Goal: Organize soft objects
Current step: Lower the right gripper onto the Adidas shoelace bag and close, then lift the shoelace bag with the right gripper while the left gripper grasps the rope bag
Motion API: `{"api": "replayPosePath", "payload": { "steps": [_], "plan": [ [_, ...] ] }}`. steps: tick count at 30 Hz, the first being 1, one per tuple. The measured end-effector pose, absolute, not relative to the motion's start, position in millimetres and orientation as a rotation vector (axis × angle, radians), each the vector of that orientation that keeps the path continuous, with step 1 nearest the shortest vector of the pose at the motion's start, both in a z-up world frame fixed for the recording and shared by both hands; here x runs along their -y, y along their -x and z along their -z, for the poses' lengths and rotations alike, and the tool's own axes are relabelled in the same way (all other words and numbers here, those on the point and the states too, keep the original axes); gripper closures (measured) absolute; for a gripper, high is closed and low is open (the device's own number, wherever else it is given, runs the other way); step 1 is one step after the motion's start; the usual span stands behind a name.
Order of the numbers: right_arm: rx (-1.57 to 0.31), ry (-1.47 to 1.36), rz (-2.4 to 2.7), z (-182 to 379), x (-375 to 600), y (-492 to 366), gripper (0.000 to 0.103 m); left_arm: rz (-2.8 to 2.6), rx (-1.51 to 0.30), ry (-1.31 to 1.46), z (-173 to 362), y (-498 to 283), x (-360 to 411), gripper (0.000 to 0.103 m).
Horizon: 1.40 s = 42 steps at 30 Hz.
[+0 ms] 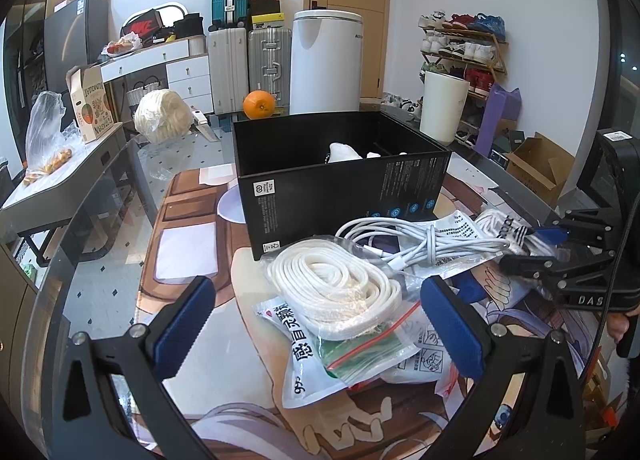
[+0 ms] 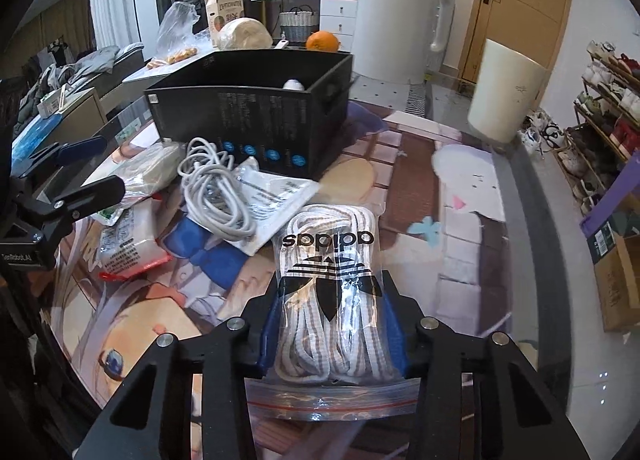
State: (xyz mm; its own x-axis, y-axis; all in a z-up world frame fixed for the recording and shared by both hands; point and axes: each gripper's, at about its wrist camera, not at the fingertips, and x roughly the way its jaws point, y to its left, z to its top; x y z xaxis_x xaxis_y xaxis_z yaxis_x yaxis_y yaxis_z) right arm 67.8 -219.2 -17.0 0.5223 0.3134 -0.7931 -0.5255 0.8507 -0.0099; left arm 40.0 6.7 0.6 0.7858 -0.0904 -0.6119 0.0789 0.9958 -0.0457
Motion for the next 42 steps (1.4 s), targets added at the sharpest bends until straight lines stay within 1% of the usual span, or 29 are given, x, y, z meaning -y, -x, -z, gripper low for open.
{"api": "replayPosePath", "payload": {
  "steps": [7, 16, 27, 37, 42],
  "plan": [
    [-0.863, 0.199, -0.474, 3, 246, -72, 0.059, 0.090, -0.659, 0.018, 0, -40, -7, 0.000],
    [-0.811, 0.200, -0.476, -16, 243, -64, 0.059, 0.075, -0.673, 0.018, 1, -42, -7, 0.000],
    [-0.765, 0.159, -0.478, -30, 244, -56, 0.059, 0.000, -0.767, 0.074, 3, -61, -11, 0.000],
    [-0.764, 0.177, -0.514, -30, 228, -49, 0.059, -0.012, -0.848, 0.144, 9, -86, -13, 0.000],
    [-0.770, 0.185, -0.522, -27, 223, -50, 0.059, -0.009, -0.860, 0.153, 13, -84, -18, 0.001]
  ]
}}
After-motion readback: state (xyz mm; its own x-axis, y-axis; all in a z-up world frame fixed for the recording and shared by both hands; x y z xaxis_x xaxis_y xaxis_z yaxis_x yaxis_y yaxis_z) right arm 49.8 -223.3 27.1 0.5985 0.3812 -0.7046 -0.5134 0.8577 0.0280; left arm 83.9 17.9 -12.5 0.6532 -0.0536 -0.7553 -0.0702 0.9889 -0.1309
